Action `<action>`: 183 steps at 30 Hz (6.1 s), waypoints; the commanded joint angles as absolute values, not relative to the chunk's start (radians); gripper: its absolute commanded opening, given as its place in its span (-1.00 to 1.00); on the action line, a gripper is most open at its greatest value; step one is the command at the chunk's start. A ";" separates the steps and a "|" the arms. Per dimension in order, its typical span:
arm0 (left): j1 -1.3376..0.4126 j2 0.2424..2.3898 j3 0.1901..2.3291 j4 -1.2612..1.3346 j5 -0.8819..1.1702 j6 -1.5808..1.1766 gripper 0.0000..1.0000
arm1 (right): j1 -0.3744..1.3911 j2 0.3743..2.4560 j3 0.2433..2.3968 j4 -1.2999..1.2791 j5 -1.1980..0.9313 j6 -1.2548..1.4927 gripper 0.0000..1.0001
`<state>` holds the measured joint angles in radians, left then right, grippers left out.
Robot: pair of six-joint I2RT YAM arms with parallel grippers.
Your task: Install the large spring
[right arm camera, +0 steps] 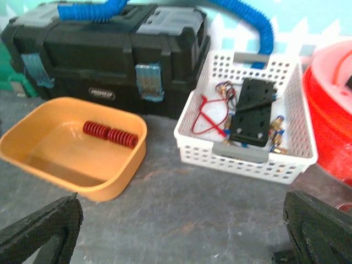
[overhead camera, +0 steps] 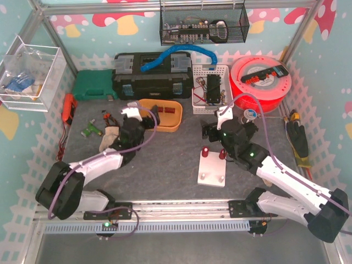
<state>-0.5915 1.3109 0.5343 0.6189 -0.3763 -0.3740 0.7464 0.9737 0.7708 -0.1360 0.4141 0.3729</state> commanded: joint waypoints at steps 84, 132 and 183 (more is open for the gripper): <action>-0.354 2.177 1.516 -0.281 -0.045 -1.324 0.00 | 0.750 0.871 0.503 0.183 0.467 0.357 0.90; -0.347 2.281 1.572 -0.455 -0.073 -1.351 -0.25 | 0.750 0.858 0.500 0.182 0.483 0.350 0.90; -0.413 1.840 1.255 0.050 -0.109 -0.941 -0.71 | 0.750 0.828 0.491 0.180 0.509 0.339 0.89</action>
<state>-0.4129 1.9026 1.3136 -0.1524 -0.1379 -1.0966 0.7464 0.8345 0.5056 0.1650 0.4828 0.3515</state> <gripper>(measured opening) 0.303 0.948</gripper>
